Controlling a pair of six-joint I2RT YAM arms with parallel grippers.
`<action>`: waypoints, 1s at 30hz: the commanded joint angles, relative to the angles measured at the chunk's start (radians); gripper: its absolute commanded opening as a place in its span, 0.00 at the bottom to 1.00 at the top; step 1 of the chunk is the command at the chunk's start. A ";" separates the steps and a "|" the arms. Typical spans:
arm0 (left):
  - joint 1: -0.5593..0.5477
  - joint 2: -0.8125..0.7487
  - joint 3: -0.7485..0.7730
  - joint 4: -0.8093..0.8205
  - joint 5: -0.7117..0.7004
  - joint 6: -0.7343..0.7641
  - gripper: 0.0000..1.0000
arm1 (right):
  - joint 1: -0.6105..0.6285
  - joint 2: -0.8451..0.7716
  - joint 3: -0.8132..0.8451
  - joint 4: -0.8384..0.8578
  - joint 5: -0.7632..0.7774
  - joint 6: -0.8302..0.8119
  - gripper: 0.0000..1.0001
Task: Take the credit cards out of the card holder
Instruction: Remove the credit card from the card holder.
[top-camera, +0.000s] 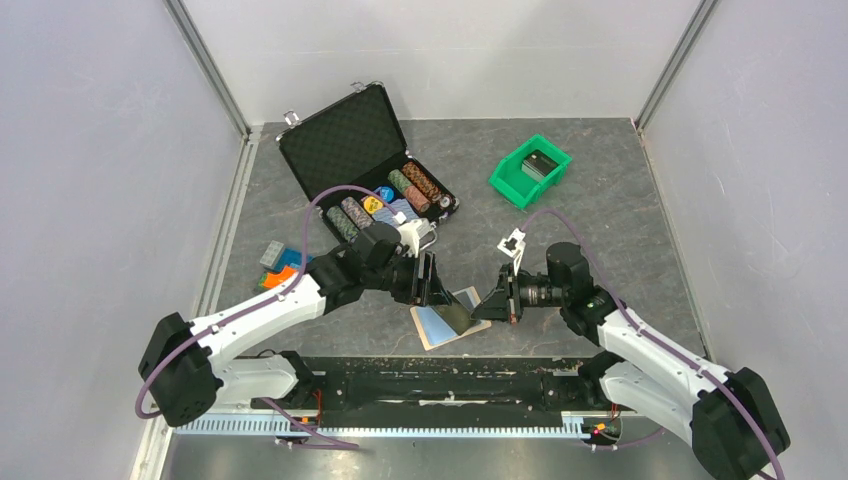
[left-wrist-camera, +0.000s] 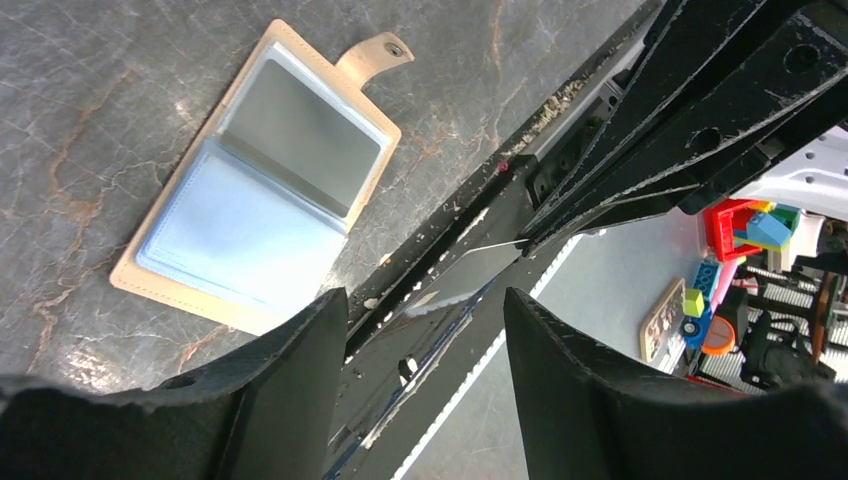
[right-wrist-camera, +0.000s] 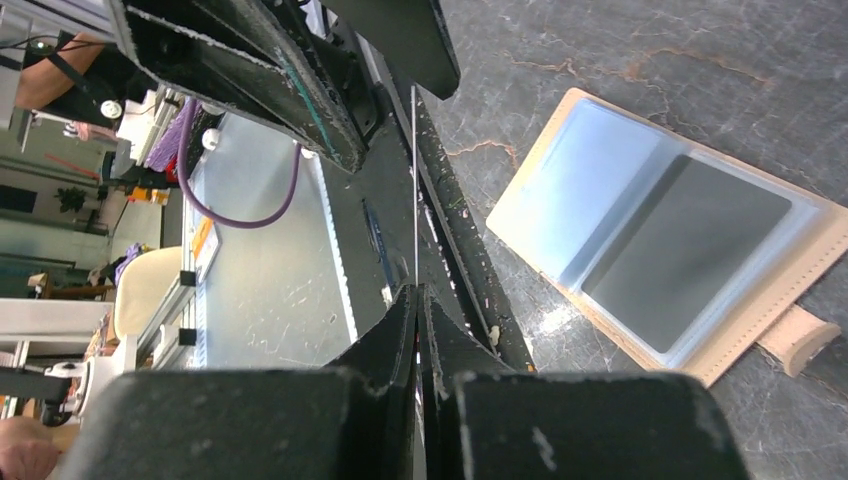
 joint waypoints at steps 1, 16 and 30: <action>-0.001 -0.003 0.014 0.053 0.081 0.049 0.64 | -0.002 -0.007 -0.009 0.071 -0.066 0.005 0.00; 0.056 -0.006 -0.057 0.199 0.259 -0.037 0.08 | -0.004 0.015 -0.008 0.073 -0.029 -0.019 0.04; 0.133 -0.084 -0.130 0.354 0.164 -0.216 0.02 | -0.035 -0.155 -0.137 0.327 0.289 0.293 0.64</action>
